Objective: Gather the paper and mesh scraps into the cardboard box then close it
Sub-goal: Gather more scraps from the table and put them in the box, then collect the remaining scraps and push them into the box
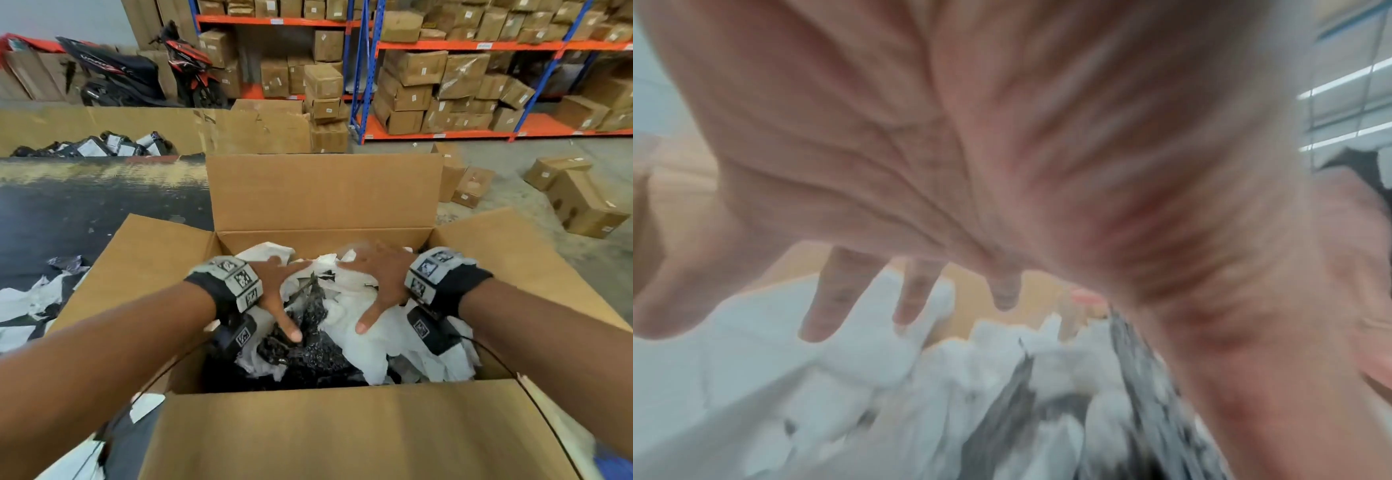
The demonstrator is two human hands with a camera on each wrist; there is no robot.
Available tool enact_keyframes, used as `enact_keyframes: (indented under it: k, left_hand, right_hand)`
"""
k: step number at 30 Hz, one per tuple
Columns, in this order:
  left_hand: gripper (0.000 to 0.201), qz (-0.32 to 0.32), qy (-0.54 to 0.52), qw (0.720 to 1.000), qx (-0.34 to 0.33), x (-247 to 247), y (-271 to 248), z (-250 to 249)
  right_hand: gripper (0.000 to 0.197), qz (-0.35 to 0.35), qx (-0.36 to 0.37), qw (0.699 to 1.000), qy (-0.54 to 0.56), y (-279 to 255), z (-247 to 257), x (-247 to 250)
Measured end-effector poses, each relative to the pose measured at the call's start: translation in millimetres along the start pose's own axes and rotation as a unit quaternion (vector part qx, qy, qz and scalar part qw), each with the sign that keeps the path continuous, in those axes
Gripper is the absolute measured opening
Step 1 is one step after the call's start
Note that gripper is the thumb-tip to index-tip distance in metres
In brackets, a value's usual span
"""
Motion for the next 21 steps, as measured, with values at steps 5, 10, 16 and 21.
enact_keyframes:
  k: [5,10,16,21]
  left_hand:
    - [0.15,0.014,0.027,0.999,0.035,6.9,4.8,-8.1]
    - [0.095,-0.024,0.051,0.994,0.089,-60.1,58.1,-18.2]
    - [0.11,0.016,0.027,0.997,0.068,-35.1,37.0,-18.0]
    - [0.11,-0.08,0.041,0.996,-0.003,0.8,-12.8,-19.9]
  right_hand:
    - [0.136,0.021,-0.082,0.996,0.001,19.1,-22.8,-6.9]
    - [0.132,0.086,-0.079,0.993,0.01,41.6,-7.7,-55.4]
    - [0.132,0.069,-0.01,0.997,0.039,29.3,-0.2,-29.7]
    - [0.109,-0.022,-0.01,0.999,0.048,-10.6,8.5,11.5]
Point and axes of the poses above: each hand's wrist, its own y-axis towards the middle knuckle, its own x-axis out of the back of the hand, z = x × y, the point moved 1 cm from there along y, towards the middle knuckle, and after that the axes turned 11 degrees about z, right-handed, at the moved point
